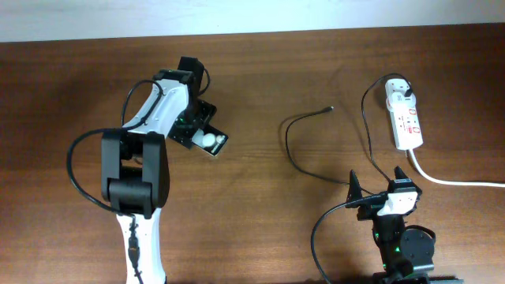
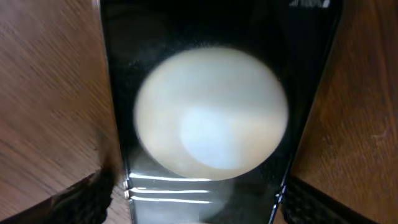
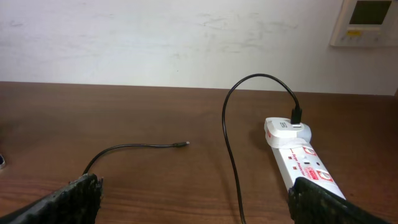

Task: Plug charger to phone and switch on socket
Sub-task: 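Lift the phone with the left gripper and turn it upright toward center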

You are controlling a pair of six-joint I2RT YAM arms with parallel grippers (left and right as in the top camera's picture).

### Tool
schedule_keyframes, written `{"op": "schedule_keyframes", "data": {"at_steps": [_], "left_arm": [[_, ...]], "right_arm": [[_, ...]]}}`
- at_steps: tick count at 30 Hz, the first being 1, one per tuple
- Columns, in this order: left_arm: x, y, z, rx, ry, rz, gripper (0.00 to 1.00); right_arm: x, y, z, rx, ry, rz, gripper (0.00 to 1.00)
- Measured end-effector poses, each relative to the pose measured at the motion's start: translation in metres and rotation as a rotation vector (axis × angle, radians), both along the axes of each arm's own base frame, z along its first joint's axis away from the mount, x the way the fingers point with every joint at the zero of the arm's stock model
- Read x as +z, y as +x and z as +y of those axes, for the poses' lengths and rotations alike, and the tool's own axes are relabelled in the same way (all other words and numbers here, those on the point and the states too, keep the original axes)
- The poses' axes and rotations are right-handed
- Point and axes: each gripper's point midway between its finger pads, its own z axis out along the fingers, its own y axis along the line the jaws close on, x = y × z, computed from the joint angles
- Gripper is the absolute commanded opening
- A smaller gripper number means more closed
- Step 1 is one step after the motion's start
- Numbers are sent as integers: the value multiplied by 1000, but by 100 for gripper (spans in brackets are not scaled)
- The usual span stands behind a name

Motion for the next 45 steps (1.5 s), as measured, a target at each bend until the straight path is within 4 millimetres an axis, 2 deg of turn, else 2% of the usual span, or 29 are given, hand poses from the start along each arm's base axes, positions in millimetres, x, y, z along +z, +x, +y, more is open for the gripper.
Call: {"op": "schedule_keyframes", "data": {"at_steps": [2,6,12,17,22,26,27,28,31,34,36,38,39,43,45], "left_arm": [[-1,-1,-1,2,-6,8,77],[-1,-3,-2,-1,-12,15,67],[-1,-5,-5,-44,-26,28,63],[8,-13,-10,-98,-50,118,62],[70,3,-14,-154,-62,70,62],[111,0,-13,-195,-63,56,59],[133,1,-13,-213,-65,26,59],[147,3,-14,-226,-66,-6,59],[173,11,-14,-292,-64,-89,60],[197,6,-14,-337,-62,-144,60],[221,1,-13,-390,-58,-203,61],[279,-18,-11,-454,-56,-344,61],[300,-28,-11,-481,-56,-400,61],[372,-70,-7,-552,-47,-594,60],[395,-88,-5,-571,-40,-661,60]], "right_arm": [[0,0,0,0,0,0,99],[0,0,0,0,0,0,99],[0,0,0,0,-1,0,99],[0,0,0,0,0,0,99],[0,0,0,0,0,0,99],[0,0,0,0,0,0,99],[0,0,0,0,0,0,99],[0,0,0,0,-1,0,99],[0,0,0,0,0,0,99],[0,0,0,0,0,0,99],[0,0,0,0,0,0,99],[0,0,0,0,0,0,99],[0,0,0,0,0,0,99],[0,0,0,0,0,0,99],[0,0,0,0,0,0,99]]}}
